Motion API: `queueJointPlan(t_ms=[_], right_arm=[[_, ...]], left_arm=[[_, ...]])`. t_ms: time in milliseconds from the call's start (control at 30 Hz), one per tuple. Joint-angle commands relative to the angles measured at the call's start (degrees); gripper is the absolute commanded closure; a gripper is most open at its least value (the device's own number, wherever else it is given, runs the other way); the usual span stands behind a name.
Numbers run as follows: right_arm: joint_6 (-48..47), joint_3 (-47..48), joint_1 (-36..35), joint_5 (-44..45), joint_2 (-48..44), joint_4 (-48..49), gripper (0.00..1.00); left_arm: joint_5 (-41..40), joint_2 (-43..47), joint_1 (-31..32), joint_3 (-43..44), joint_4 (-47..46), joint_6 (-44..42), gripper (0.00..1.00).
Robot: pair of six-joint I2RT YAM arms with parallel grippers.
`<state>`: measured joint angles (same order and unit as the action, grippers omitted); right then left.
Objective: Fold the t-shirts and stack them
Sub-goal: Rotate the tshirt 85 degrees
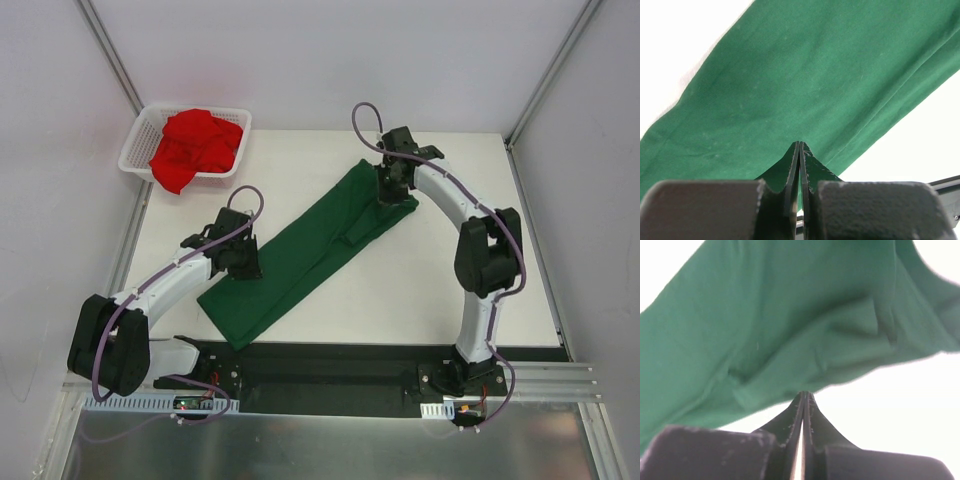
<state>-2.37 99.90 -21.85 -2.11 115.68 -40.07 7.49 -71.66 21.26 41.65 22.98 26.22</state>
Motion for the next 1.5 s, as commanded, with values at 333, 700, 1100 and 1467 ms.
queueJointPlan(t_ms=[333, 700, 1100, 1467], right_arm=[[6.41, -18.83, -1.18, 10.20, -15.57, -6.86, 0.99], [11.51, -28.09, -3.11, 9.76, -10.56, 2.63, 0.99], [10.02, -23.87, -3.20, 7.65, -5.38, 2.37, 0.99], [8.61, -20.28, -3.20, 7.56, -3.09, 2.11, 0.99]], left_arm=[[0.69, -0.94, -0.42, 2.65, -0.66, -0.99, 1.00], [-0.63, -1.29, -0.34, 3.17, -0.75, -1.43, 1.00], [-11.79, -12.71, -1.57, 12.22, 4.17, -4.15, 1.00], [-15.83, -21.94, -8.68, 19.70, 6.46, -7.15, 1.00]])
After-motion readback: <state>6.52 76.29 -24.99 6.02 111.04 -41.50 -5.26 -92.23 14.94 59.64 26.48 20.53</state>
